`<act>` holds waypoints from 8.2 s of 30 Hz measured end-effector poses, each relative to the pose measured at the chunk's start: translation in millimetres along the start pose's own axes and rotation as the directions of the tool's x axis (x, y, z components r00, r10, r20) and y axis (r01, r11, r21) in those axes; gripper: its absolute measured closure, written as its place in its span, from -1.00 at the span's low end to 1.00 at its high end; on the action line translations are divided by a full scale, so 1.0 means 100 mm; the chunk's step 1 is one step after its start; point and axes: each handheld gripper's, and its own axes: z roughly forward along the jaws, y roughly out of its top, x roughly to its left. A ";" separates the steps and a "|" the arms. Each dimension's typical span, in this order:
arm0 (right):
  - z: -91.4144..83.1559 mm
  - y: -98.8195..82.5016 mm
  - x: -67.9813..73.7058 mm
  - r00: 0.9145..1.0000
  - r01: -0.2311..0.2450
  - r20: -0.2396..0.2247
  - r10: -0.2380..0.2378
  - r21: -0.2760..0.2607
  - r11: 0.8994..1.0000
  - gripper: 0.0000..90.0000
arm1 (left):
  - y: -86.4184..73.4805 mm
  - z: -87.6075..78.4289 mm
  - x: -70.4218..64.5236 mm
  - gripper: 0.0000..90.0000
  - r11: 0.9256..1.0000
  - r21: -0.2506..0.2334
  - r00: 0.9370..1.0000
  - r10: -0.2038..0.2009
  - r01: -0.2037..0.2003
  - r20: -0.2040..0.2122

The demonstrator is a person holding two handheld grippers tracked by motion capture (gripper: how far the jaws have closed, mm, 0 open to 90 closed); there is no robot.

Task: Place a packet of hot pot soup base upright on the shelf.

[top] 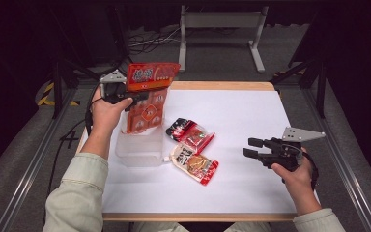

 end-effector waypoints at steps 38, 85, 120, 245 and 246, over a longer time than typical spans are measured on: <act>0.15 -0.03 0.09 0.999 0.036 -0.018 -0.035 0.059 0.998 0.08 | -0.71 -0.20 0.06 0.54 0.984 -0.128 0.991 -0.130 0.128 -0.012; 0.60 0.37 -0.32 0.998 0.006 0.065 -0.013 0.100 0.995 -0.16 | -0.94 -1.11 -0.68 -0.84 0.991 -0.130 0.997 -0.037 0.028 -0.064; 1.85 0.70 -0.64 0.999 0.041 0.015 -0.047 0.274 0.961 0.16 | -1.07 -1.24 -0.72 -0.85 0.988 -0.142 0.995 -0.076 0.066 -0.068; 1.46 1.31 -0.01 0.948 0.265 -0.177 -0.266 -0.031 0.964 1.00 | -1.24 -1.22 -0.63 -0.85 0.984 -0.134 0.988 -0.132 0.121 -0.076; 1.46 1.32 0.01 0.946 0.266 -0.182 -0.269 -0.038 0.963 1.00 | -1.25 -1.22 -0.63 -0.85 0.983 -0.135 0.988 -0.132 0.121 -0.075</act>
